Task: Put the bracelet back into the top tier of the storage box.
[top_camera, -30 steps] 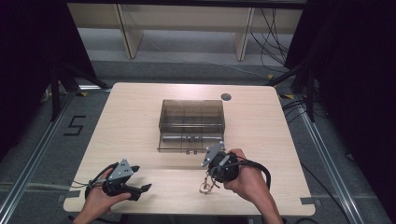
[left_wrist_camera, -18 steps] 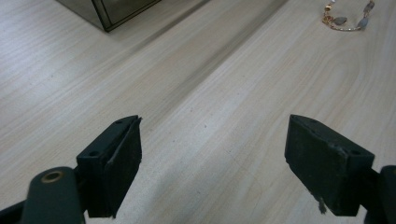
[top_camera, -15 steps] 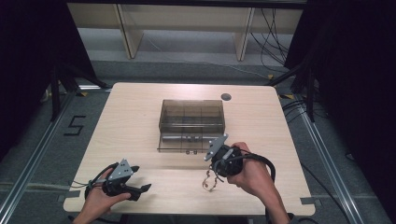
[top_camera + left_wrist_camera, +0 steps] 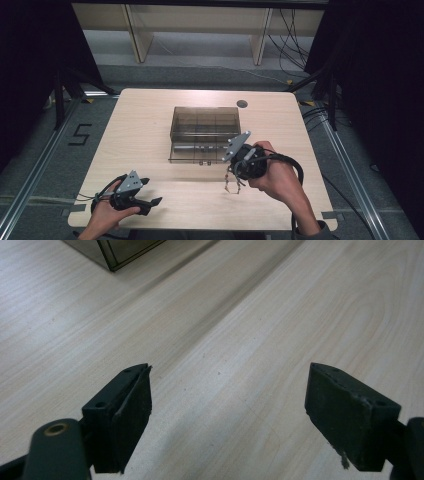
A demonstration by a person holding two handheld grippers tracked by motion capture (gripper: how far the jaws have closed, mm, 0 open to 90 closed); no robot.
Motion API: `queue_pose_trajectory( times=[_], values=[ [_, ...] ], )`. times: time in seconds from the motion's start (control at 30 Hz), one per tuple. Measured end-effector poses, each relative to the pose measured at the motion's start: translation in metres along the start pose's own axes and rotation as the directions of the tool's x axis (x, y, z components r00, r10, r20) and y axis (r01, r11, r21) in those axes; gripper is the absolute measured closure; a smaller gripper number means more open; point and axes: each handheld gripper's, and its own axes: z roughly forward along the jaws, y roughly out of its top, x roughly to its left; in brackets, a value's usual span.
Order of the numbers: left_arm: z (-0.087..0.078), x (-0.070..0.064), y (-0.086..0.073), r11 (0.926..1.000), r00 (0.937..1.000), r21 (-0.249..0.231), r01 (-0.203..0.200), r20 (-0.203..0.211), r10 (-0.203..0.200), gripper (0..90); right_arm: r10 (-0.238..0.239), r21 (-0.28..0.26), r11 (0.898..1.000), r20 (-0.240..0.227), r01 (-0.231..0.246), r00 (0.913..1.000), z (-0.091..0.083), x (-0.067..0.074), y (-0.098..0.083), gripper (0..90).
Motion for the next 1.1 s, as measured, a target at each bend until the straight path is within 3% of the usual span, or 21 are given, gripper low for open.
queue_pose_trajectory(
  times=[0.03, 0.07, 0.17, 0.2, 0.27, 0.3, 0.4, 0.47, 0.63, 0.7, 0.77, 0.8, 0.93, 1.03, 1.1],
  values=[
    [-0.001, 0.001, 0.001, 0.9998, 0.9998, 0.007, -0.017, -0.002, 0.017, 18.9, 0.008, 0.004, 1.0, 0.005, -0.008, 1.0, -0.002, 0.0, 0.001, 84.5],
    [0.0, 0.001, 0.001, 0.9999, 0.9999, -0.001, -0.014, 0.0, 0.014, 18.9, -0.012, -0.001, 1.0, 0.003, 0.012, 0.9999, -0.003, -0.002, 0.003, 84.6],
    [0.0, 0.001, 0.0, 0.9998, 0.9999, 0.017, -0.013, -0.003, 0.013, 18.9, -0.004, -0.002, 1.0, -0.005, 0.004, 1.0, -0.007, -0.006, 0.007, 84.5],
    [0.0, 0.0, 0.0, 1.0, 1.0, 0.001, -0.001, 0.001, 0.001, 18.9, -0.002, 0.001, 1.0, -0.009, 0.002, 1.0, -0.007, -0.007, 0.009, 84.5],
    [-0.001, 0.004, 0.001, 0.999, 0.9991, 0.014, -0.042, -0.01, 0.042, 18.9, 0.009, 0.009, 1.0, -0.005, -0.009, 0.9999, -0.01, -0.008, 0.011, 84.5],
    [0.0, 0.001, 0.0, 0.9998, 1.0, 0.014, -0.01, -0.002, 0.01, 18.9, -0.008, 0.006, 1.0, -0.005, 0.008, 1.0, -0.011, -0.01, 0.012, 84.5],
    [0.0, 0.001, 0.0, 0.9999, 0.9999, -0.009, -0.01, 0.002, 0.01, 18.9, 0.002, 0.009, 1.0, -0.002, -0.002, 1.0, -0.014, -0.013, 0.015, 84.5],
    [0.0, 0.003, 0.001, 0.9996, 0.9997, 0.018, -0.022, 0.005, 0.022, 18.9, -0.001, 0.01, 1.0, 0.001, 0.001, 1.0, -0.018, -0.016, 0.017, 84.5],
    [0.001, 0.0, 0.0, 0.9999, 0.9999, 0.001, 0.01, 0.011, -0.01, 18.9, -0.016, 0.014, 1.0, -0.01, 0.016, 0.9998, -0.023, -0.023, 0.023, 84.5],
    [0.0, 0.002, 0.0, 0.9999, 0.9999, 0.009, -0.011, 0.011, 0.011, 18.8, -0.01, 0.013, 1.0, -0.012, 0.01, 0.9999, -0.026, -0.024, 0.025, 84.5],
    [0.0, 0.001, 0.0, 1.0, 1.0, -0.008, 0.003, 0.006, -0.003, 18.9, -0.004, 0.02, 1.0, -0.009, 0.004, 0.9999, -0.028, -0.026, 0.028, 84.5],
    [0.0, 0.002, 0.001, 1.0, 0.9999, 0.003, -0.004, 0.013, 0.004, 18.9, -0.03, 0.011, 0.999, -0.008, 0.03, 0.9995, -0.028, -0.028, 0.029, 84.5],
    [0.001, 0.0, 0.0, 0.9998, 0.9998, -0.007, 0.018, 0.011, -0.018, 18.8, -0.012, 0.014, 1.0, -0.012, 0.012, 0.9999, -0.032, -0.031, 0.034, 84.5],
    [0.001, 0.001, 0.0, 0.9999, 0.9999, -0.007, 0.014, 0.009, -0.014, 18.9, -0.035, 0.011, 0.999, -0.007, 0.035, 0.9994, -0.035, -0.036, 0.037, 84.5],
    [0.0, 0.002, 0.0, 1.0, 0.9999, 0.007, -0.006, 0.011, 0.006, 18.9, -0.02, 0.013, 1.0, 0.0, 0.02, 0.9998, -0.038, -0.037, 0.039, 84.5]
  ],
)
